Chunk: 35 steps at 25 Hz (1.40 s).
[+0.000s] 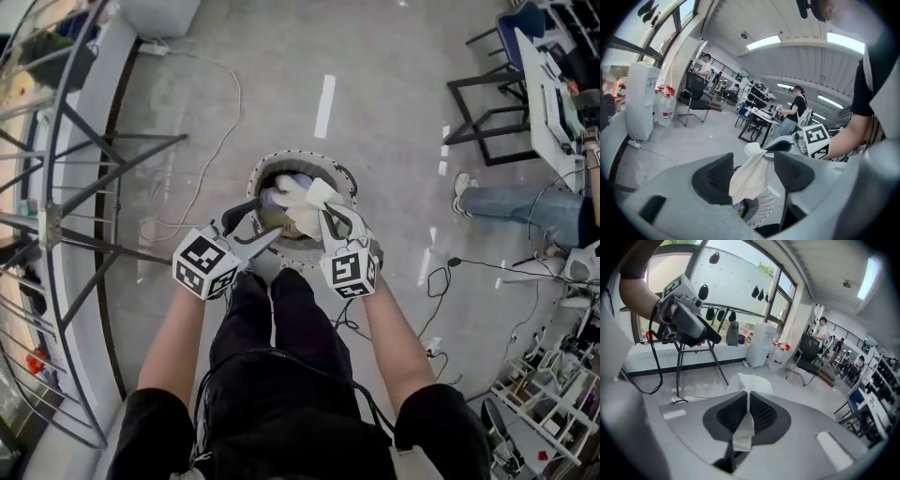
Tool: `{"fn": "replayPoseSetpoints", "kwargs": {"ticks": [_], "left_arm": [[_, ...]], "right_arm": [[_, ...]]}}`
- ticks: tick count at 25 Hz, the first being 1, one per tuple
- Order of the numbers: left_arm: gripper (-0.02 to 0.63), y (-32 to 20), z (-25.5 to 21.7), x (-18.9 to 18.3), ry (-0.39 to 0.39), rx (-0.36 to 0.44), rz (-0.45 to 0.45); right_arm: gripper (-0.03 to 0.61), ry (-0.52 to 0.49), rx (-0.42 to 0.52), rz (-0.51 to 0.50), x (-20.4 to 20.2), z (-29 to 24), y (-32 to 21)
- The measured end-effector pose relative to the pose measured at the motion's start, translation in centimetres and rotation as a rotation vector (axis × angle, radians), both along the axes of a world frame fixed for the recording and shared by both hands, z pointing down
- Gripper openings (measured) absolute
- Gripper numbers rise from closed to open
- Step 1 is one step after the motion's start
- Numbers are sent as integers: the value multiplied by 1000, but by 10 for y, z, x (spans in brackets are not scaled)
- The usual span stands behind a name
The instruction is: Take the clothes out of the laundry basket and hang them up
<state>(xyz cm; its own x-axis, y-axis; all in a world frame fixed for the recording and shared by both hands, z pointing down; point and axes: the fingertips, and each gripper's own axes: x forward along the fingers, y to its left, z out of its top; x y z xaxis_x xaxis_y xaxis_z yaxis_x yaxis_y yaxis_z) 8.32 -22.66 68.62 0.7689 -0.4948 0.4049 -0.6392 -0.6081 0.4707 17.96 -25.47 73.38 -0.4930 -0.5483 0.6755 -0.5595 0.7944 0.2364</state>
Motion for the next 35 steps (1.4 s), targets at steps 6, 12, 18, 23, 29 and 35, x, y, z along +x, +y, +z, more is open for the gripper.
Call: {"fn": "replayPoseSetpoints", "kwargs": {"ticks": [6,12,18,23,29,35], "left_arm": [[267,-22,-90,22,259,-91,111],[247,-37,-167,26,461,-237,124],[268,-48,-209,30,518,-393,218],[26,-48,-227,34,369,-275,254],[18,-37,-269,30,167,61,307],[16,-24,-309,21,123,256,323]], "right_arm": [[32,-44,169,-30,-9,-118,-11],[32,-90,300,-105,-27,-218,4],[31,-141,365,-180,-55,-264,12],[31,-191,353,-206,-63,-276,15],[35,-294,340,-207,-68,-294,18],[133,-459,296,-281,-73,-320,32]]}}
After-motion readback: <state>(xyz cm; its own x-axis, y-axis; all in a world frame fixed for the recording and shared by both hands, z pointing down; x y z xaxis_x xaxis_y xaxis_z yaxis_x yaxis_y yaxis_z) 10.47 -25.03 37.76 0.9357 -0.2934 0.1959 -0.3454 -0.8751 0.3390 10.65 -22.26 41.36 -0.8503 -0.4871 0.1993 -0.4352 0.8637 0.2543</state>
